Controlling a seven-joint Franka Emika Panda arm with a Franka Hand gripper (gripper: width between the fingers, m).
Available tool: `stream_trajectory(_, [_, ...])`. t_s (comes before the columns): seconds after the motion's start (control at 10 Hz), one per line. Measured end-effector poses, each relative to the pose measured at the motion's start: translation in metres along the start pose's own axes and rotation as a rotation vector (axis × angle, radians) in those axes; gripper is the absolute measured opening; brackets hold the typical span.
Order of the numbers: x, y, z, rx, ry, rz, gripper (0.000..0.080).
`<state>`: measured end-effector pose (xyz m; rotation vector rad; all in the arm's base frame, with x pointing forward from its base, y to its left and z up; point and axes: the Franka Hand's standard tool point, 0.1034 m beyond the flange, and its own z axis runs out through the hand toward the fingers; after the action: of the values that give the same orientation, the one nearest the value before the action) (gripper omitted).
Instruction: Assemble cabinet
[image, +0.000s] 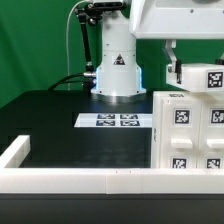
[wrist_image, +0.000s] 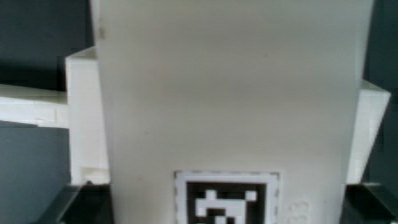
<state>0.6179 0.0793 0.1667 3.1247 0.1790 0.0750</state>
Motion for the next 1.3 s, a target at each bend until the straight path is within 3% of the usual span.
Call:
stream_trajectory(0.7, [0.0002,0.0001,-0.0001,0.0,0.0,0.05,0.0556])
stream_trajectory(1.1, [0.0001,0.0001,0.0002,0.001,0.0,0.381,0.0556])
stream_trajectory(1.3, [-0.0018,-0.0021,0.0006,0.013,0.026,0.719,0.0556])
